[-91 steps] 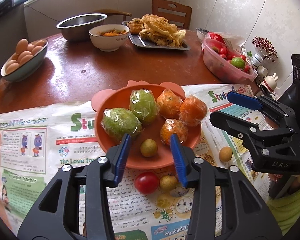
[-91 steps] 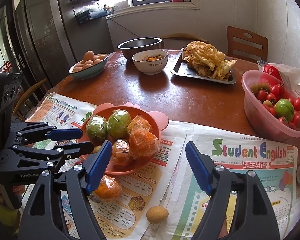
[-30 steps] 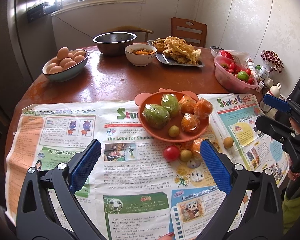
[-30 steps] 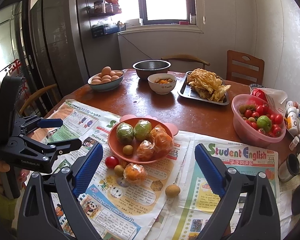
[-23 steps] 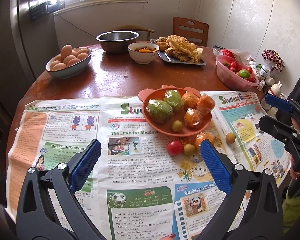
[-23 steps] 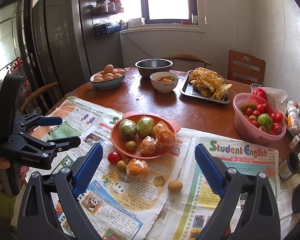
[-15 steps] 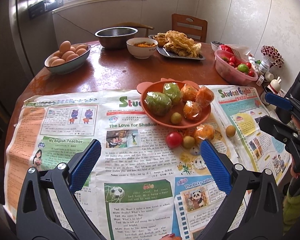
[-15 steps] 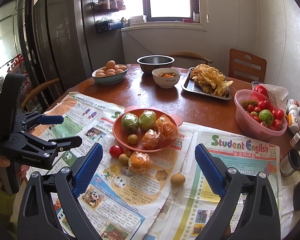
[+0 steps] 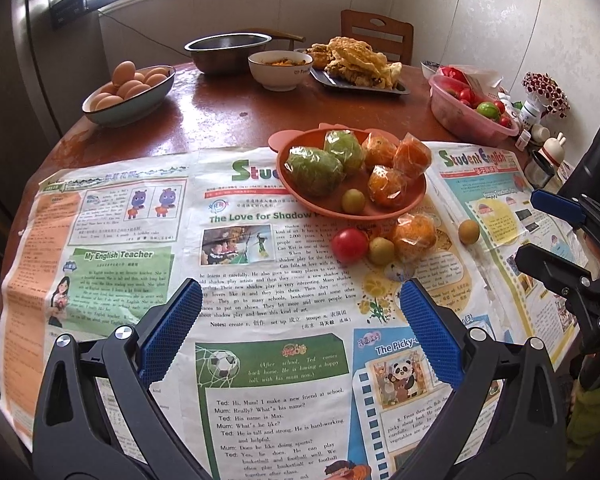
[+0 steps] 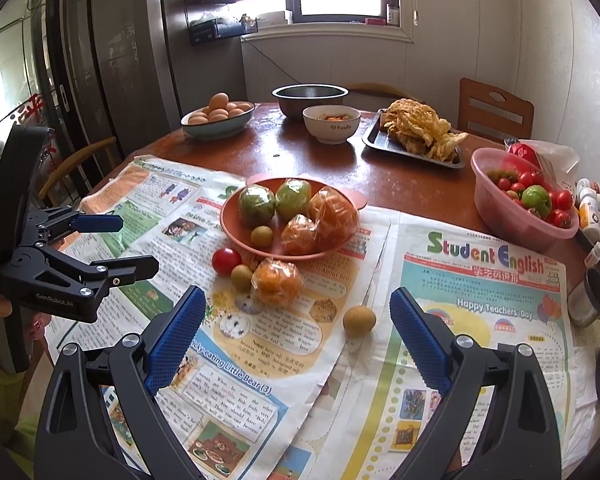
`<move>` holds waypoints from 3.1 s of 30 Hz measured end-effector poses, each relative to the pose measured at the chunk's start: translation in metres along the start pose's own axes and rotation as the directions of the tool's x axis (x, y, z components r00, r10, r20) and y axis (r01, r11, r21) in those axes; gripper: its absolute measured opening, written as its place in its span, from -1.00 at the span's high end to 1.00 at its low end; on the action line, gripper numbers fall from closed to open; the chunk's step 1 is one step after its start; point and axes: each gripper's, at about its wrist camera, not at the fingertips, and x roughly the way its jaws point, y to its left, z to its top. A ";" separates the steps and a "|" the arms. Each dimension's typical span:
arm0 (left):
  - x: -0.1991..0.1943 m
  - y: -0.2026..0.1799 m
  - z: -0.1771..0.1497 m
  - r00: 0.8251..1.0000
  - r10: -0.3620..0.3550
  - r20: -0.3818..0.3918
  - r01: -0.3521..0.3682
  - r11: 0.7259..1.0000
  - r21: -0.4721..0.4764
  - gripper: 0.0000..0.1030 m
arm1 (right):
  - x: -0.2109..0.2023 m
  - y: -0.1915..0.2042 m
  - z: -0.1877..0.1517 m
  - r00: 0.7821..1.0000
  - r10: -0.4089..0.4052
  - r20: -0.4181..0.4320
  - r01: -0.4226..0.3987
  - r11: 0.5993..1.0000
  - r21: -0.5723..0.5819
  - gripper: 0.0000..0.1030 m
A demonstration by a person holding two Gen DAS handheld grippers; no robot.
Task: Organize fruits
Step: 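Withdraw both open tools from the plate toward the remaining fruits, then close the right tool on another bagged orange while the left tool grasps the red tomato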
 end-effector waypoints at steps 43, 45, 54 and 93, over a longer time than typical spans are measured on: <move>0.060 -0.012 0.011 0.991 -0.083 -0.107 0.091 0.993 0.079 0.02 | 0.076 0.005 -0.004 0.988 0.063 -0.140 -0.072 0.995 -0.064 -0.37; 0.060 -0.012 0.011 0.990 -0.090 -0.109 0.100 0.992 0.083 0.09 | 0.080 0.005 -0.003 0.987 0.069 -0.146 -0.079 0.995 -0.060 -0.29; 0.065 -0.014 0.013 0.987 -0.111 -0.119 0.121 0.989 0.087 0.18 | 0.090 0.004 -0.001 0.982 0.100 -0.159 -0.109 0.993 -0.050 0.00; 0.085 -0.021 0.029 0.977 -0.150 -0.148 0.163 0.983 0.080 0.61 | 0.100 -0.016 0.000 0.978 0.137 -0.160 -0.142 0.990 -0.019 0.14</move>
